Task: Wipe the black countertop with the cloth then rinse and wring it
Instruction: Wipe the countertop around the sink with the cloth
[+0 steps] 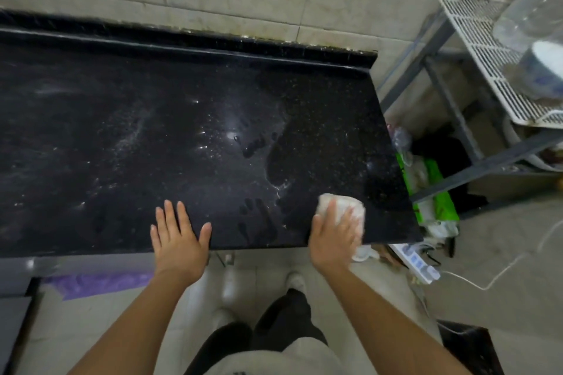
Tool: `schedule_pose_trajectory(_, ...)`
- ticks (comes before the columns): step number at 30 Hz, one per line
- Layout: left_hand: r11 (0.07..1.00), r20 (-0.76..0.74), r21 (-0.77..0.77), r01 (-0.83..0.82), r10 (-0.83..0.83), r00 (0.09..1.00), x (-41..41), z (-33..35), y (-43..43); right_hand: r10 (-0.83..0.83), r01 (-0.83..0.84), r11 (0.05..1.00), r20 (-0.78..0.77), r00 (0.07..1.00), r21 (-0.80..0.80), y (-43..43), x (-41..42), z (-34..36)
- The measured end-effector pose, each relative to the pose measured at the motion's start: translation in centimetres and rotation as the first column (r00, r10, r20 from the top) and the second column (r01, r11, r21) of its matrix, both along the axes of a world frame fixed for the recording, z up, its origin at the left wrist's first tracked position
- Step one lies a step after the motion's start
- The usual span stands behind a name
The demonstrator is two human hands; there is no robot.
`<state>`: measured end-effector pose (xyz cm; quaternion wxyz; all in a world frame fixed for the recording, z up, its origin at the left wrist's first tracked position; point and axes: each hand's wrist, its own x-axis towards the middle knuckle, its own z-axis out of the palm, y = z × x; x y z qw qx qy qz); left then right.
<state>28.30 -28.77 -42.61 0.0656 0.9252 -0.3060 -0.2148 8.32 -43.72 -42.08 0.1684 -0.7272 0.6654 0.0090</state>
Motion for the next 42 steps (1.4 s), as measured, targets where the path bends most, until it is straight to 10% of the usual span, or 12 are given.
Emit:
schedule_pose_trajectory(13, 1.0, -0.01, -0.012, 0.015, -0.015, 1.0, 0.4, 0.1, 0.1, 0.858, -0.85, 0.506, 0.014, 0.513, 0.148, 2.8, 6.5, 0.3)
schedule_pose_trajectory(32, 0.996, -0.092, 0.088, -0.022, 0.03, 0.995, 0.5, 1.5, -0.6, 0.51, -0.506, 0.852, 0.007, 0.86, 0.135, -11.1, 12.3, 0.2)
schedule_pose_trajectory(42, 0.996, -0.097, 0.081, -0.027, 0.035, 0.995, 0.5, 1.5, -0.6, 0.998, -0.993, 0.02, 0.049, 0.026, 0.118, -5.9, 9.0, 0.4)
